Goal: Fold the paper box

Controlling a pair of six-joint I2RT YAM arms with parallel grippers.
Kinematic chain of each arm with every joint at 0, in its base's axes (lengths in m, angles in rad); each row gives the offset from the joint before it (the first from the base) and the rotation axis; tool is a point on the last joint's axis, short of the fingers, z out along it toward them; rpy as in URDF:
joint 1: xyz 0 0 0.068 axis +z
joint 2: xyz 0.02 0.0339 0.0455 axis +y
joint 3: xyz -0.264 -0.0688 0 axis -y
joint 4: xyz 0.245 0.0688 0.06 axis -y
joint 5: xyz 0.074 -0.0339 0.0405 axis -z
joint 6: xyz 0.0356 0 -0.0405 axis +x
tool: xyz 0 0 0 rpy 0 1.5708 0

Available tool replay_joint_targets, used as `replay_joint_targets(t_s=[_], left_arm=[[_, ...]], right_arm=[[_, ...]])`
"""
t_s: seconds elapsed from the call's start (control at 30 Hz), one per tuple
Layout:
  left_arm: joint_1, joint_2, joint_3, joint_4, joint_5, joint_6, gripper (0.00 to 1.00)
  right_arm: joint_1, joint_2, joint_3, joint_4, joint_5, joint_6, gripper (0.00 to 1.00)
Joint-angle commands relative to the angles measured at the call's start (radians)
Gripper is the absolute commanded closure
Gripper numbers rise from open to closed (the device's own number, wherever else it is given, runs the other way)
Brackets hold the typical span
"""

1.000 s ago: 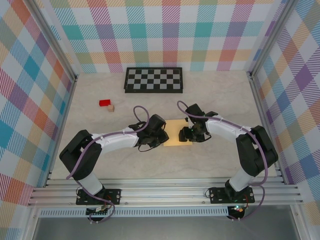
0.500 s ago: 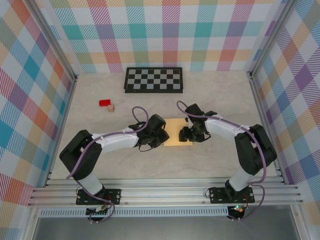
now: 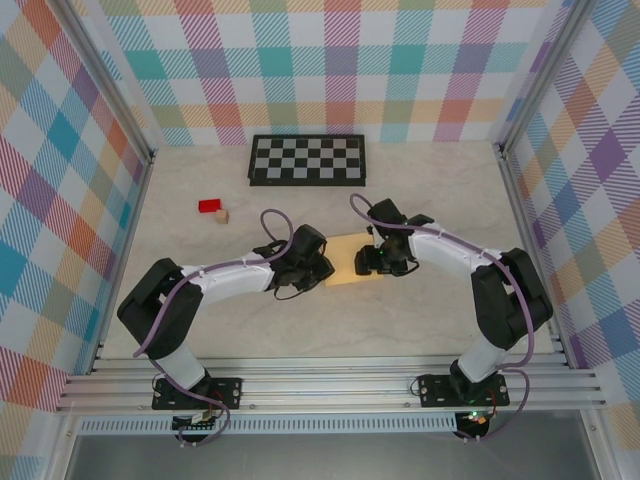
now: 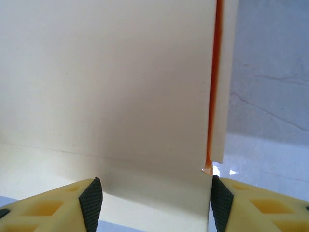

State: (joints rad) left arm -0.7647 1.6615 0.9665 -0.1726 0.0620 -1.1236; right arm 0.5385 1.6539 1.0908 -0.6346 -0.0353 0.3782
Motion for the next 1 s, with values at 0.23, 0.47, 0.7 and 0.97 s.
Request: replay_joint_targets(t_s=[0.23, 0.47, 0.7, 0.97], left_arm=[[0.033, -0.009, -0.006, 0.012, 0.014, 0.046, 0.71], [0.035, -0.028, -0.012, -0.028, 0.015, 0.095, 0.66], [0.007, -0.015, -0.026, 0.035, 0.047, 0.057, 0.55], [-0.027, 0.058, 0.035, 0.102, 0.092, -0.011, 0.59]], right_arm=[[-0.039, 0.034, 0.099, -0.074, 0.036, -0.074, 0.34], [-0.092, 0.080, 0.135, -0.069, -0.035, -0.091, 0.33], [-0.093, 0.131, 0.119, 0.001, -0.170, -0.050, 0.34], [-0.092, 0.140, 0.070, 0.051, -0.222, -0.009, 0.36]])
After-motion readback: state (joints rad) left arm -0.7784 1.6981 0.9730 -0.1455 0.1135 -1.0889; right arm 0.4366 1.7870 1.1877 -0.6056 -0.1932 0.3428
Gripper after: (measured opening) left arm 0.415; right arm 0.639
